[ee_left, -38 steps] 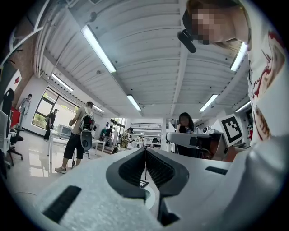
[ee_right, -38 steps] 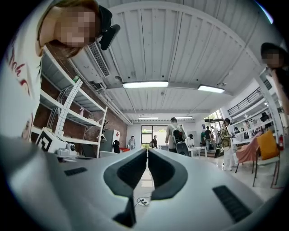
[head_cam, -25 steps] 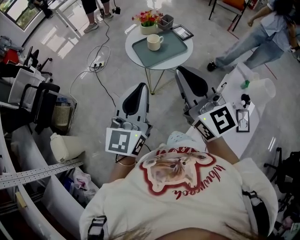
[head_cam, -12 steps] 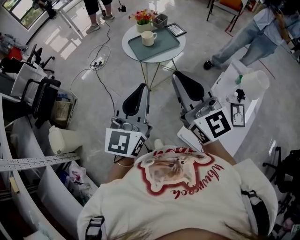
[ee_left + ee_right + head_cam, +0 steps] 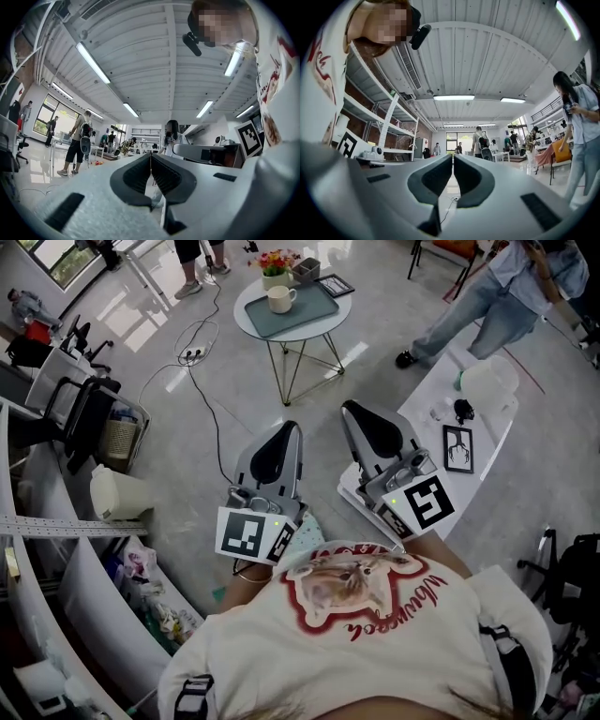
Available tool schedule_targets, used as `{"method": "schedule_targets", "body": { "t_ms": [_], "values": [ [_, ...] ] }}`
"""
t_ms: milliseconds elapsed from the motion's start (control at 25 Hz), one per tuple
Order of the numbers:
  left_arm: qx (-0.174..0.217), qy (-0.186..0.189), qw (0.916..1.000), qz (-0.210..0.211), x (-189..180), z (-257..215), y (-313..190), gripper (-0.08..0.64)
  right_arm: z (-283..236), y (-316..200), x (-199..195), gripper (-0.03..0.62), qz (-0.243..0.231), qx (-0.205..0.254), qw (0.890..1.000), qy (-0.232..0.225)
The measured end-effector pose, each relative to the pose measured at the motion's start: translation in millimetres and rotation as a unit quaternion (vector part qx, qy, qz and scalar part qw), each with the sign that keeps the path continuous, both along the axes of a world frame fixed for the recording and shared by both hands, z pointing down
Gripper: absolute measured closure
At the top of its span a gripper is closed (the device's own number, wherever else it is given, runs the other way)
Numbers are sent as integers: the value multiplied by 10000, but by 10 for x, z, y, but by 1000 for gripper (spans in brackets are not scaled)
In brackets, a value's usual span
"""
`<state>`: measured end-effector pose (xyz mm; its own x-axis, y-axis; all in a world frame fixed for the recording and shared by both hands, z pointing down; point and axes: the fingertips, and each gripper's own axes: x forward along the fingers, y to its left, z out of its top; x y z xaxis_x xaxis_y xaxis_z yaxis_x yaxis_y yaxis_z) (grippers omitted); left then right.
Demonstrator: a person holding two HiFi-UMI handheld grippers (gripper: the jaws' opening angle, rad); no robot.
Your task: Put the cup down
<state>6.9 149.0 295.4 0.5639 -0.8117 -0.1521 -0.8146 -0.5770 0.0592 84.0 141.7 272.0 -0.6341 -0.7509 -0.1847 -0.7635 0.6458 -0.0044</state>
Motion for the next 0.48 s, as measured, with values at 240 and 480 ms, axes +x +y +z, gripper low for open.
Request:
{"method": "schedule_targets", "body": {
  "t_ms": [240,480],
  "values": [
    [-2,-39,9997,-259,146,63,554,545,81,583,147,560,-252,-106,9996,10],
    [16,-88,9994,-322,163,54,877,545,10,851,128,560,-360,11,9993,-36]
  ]
}}
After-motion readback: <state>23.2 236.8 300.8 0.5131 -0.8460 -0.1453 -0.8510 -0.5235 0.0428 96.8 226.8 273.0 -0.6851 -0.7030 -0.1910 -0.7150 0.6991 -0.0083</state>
